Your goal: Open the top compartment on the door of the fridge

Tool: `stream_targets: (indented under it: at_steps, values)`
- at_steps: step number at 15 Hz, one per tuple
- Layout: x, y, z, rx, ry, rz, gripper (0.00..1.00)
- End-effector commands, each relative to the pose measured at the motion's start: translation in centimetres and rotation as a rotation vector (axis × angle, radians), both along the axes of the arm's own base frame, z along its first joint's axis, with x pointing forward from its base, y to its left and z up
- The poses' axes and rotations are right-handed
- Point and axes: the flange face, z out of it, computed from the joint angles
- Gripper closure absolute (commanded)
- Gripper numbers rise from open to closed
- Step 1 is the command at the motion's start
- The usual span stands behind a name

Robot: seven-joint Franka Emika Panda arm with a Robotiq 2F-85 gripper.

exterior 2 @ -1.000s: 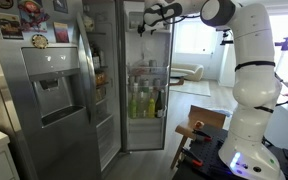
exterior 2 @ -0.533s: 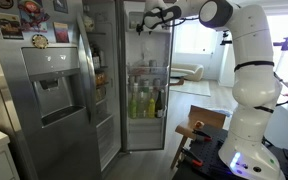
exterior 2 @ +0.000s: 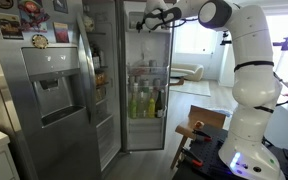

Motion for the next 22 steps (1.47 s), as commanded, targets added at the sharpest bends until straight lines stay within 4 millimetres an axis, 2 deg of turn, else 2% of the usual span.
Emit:
stream_targets:
  at_steps: [1,8,22]
  values:
    - [-0.3,-0.3,1.3,-0.017,-0.06,-0.018,0.0]
    - [-0.5,-0.3,1.8,-0.013,-0.105,-0.035,0.0]
    - [-1.3,1.3,3.7,-0.037,-0.164,-0.046,0.0]
